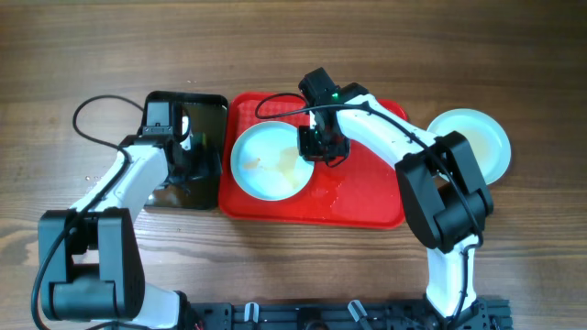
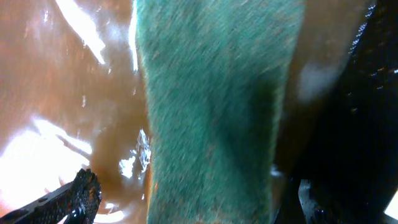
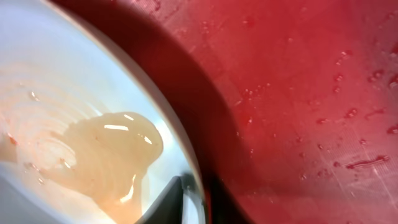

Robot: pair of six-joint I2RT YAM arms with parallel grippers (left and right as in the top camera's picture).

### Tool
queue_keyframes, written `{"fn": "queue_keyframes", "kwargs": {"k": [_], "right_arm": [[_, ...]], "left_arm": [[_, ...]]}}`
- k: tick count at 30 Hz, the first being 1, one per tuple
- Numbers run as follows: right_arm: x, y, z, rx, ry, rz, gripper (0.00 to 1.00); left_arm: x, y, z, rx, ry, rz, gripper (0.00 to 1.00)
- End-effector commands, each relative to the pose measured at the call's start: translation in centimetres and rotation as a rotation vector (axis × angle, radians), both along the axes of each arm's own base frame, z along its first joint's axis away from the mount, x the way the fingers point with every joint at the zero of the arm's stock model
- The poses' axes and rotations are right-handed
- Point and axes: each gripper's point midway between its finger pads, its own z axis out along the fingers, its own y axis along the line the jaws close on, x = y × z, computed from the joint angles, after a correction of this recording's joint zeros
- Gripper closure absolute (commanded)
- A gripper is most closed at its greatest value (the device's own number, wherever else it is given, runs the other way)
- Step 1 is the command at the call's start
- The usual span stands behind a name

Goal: Clean dirty plates on tray and stack at the side
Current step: 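Lift the last plate with the right gripper off the red tray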

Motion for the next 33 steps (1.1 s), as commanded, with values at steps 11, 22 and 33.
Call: {"fn": "queue_keyframes", "kwargs": {"k": [11, 22, 33], "right_arm": [[1.4, -4.3, 6.6, -0.161, -0.199, -0.07, 0.96], [-0.1, -11.0, 11.5, -0.451, -0.297, -0.175, 0.96], [-0.9, -10.2, 12.6, -0.577, -0.393, -0.15, 0.96]], "left_arm": [[-0.9, -0.6, 0.5, -0.051, 0.032, 0.066, 0.0], [-0.9, -0.6, 0.5, -0.052, 0.032, 0.066, 0.0], [-0.9, -0.6, 0.5, -0.052, 0.032, 0.066, 0.0]]}}
